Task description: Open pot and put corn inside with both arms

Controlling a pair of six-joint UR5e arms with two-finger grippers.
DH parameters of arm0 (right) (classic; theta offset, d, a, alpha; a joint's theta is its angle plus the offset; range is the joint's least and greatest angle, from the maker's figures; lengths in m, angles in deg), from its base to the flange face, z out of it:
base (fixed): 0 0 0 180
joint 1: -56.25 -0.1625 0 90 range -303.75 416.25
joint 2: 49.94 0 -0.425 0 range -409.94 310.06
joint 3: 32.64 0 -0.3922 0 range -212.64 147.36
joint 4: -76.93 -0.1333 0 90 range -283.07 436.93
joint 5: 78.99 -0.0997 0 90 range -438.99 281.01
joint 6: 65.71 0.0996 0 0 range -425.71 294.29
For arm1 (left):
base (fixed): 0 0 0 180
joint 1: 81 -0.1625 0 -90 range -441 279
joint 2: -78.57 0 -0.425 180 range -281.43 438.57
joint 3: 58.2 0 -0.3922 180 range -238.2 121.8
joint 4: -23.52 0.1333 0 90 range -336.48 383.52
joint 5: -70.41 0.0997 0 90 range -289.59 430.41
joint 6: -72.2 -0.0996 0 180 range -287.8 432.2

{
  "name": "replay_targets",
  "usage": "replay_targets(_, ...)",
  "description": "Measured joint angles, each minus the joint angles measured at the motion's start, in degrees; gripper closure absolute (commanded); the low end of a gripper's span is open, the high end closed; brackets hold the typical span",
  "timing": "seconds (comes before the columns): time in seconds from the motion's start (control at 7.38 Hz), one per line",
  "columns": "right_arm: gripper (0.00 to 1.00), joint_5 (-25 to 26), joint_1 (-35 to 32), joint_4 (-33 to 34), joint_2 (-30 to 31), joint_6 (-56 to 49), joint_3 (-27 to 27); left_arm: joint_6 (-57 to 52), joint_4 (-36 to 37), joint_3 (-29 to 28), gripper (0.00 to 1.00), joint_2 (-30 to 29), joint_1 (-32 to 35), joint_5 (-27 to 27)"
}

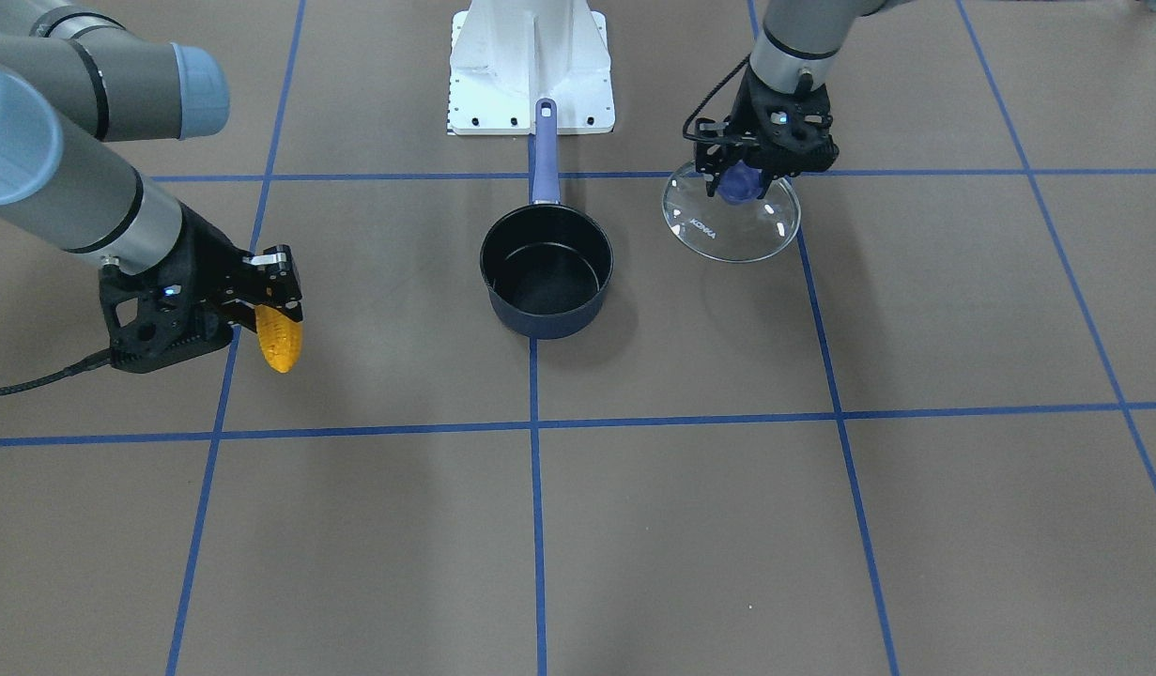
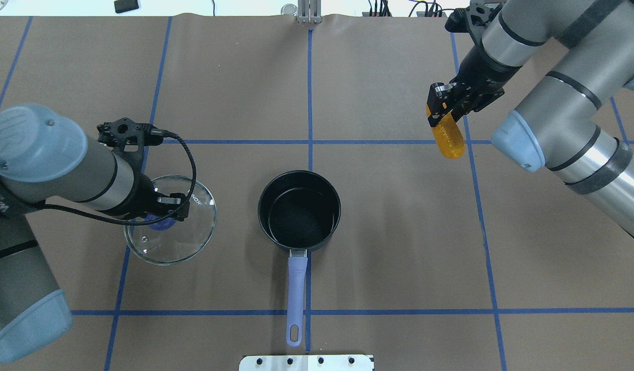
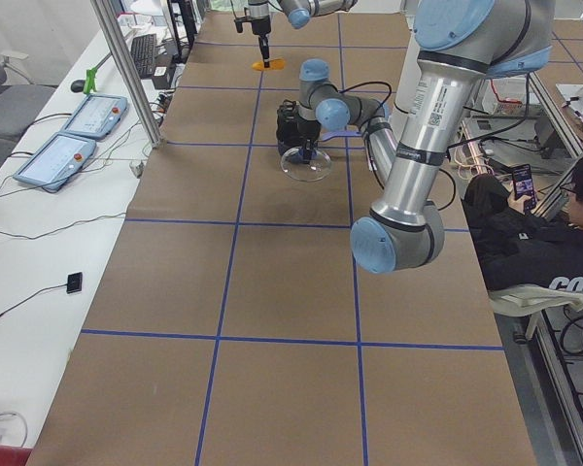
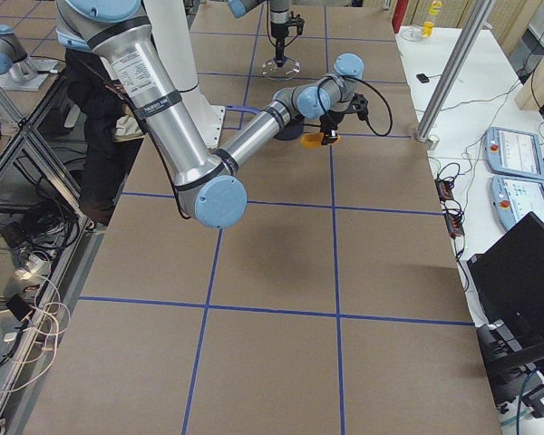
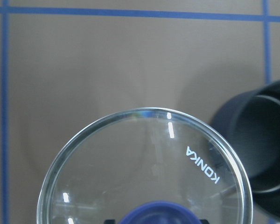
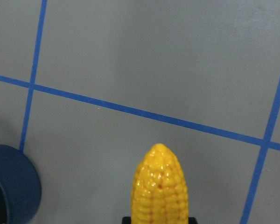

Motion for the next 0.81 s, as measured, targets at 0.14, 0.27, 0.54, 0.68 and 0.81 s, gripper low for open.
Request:
replay_targets(0.14,0.91,0.51,1.42,-0.05,-1.46,3.02,-0.07,-2.85,-7.21,-1.18,0.72,5.53,2.4,-2.27)
replay_targets(0.27,0.91,2.06,3.53,-0.19,-3.18,6.55,-0.04,-6.49,-11.47,-2.77,0.72,9.21,5.05,-4.48)
replay_targets(0.54,0.91,6.73,8.66,-0.43,-6.96,13.45,0.23,-12.83,-15.81,-5.55,0.72,13.78,8.91,-6.13)
replay_targets(0.68,0.91,8.74,10.77,-0.54,-8.43,15.94,0.44,-14.57,-19.48,-7.92,0.72,15.17,10.18,-6.36)
replay_targets(0.81,0.91,10.78,12.81,-0.58,-9.62,17.83,0.78,-15.54,-24.03,-10.81,0.72,16.3,11.15,-7.07)
